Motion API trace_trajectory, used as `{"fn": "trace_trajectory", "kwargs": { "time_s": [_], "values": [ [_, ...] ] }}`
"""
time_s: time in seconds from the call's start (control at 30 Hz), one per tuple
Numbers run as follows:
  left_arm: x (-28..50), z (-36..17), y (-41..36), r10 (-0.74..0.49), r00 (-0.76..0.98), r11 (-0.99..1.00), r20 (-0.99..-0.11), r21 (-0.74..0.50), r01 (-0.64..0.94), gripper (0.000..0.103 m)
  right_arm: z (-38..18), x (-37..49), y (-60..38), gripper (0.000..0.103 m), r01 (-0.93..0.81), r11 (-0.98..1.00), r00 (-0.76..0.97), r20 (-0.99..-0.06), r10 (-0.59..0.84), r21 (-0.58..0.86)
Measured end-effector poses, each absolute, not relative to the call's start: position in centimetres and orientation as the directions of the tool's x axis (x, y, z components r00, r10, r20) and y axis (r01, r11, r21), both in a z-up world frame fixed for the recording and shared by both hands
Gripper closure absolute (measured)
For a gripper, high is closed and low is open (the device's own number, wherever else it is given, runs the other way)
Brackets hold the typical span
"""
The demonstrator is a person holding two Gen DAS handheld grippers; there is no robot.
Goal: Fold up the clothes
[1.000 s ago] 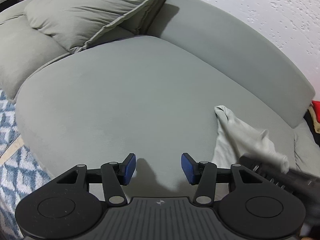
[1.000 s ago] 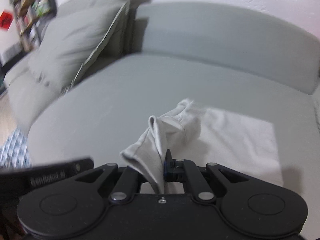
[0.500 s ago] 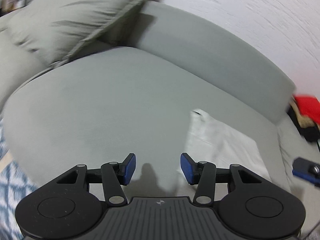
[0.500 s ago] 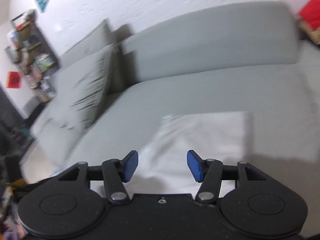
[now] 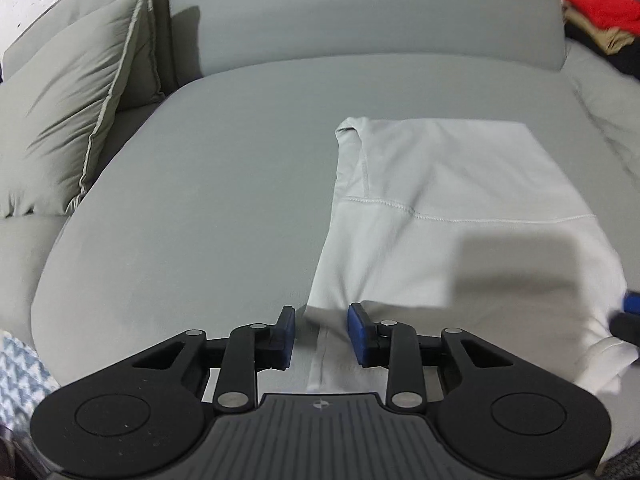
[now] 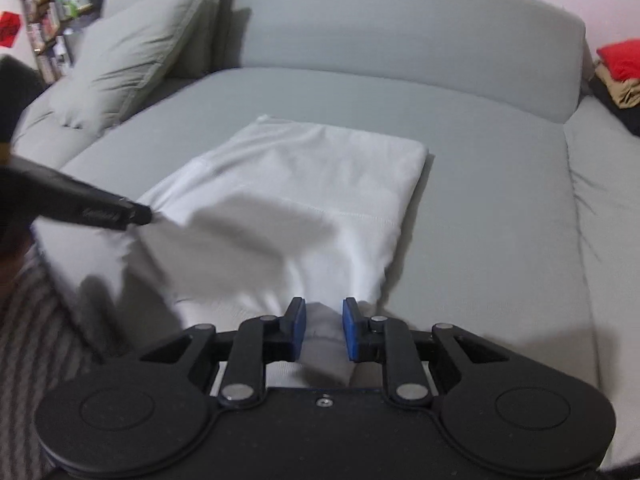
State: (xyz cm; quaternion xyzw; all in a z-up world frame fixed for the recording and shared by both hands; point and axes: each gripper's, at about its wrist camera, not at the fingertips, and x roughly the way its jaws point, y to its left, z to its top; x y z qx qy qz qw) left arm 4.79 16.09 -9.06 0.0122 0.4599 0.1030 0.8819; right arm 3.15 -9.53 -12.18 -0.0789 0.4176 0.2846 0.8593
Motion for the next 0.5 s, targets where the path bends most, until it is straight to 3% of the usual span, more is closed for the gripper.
{"fn": "trace_trajectory", "kwargs": {
  "time_s": [0.23,0.37,0.5],
  "values": [
    [1.3,-6.4,13.8,0.090,0.695,0.996,-0.713,0.047,-0.081,0.072,-9.6,4.5,-13.3,0.082,-0.470,0.845,0.476,-0.733,0.486,0.255],
    [4.7,-7.8,10.8,0.092,0.670,0.995,-0.737,0.088,-0.039,0.069,-10.4,7.5,-10.4,0.083,-0.460,0.847,0.489,-0.721,0.492,0.266],
    [5.7,-10.7,8.6,0.112,0.593,0.989,-0.797,0.146,0.009,0.068,-13.4,8.7,-8.6,0.083,-0.413,0.884,0.470,-0.780,0.414,0.221]
  ]
}}
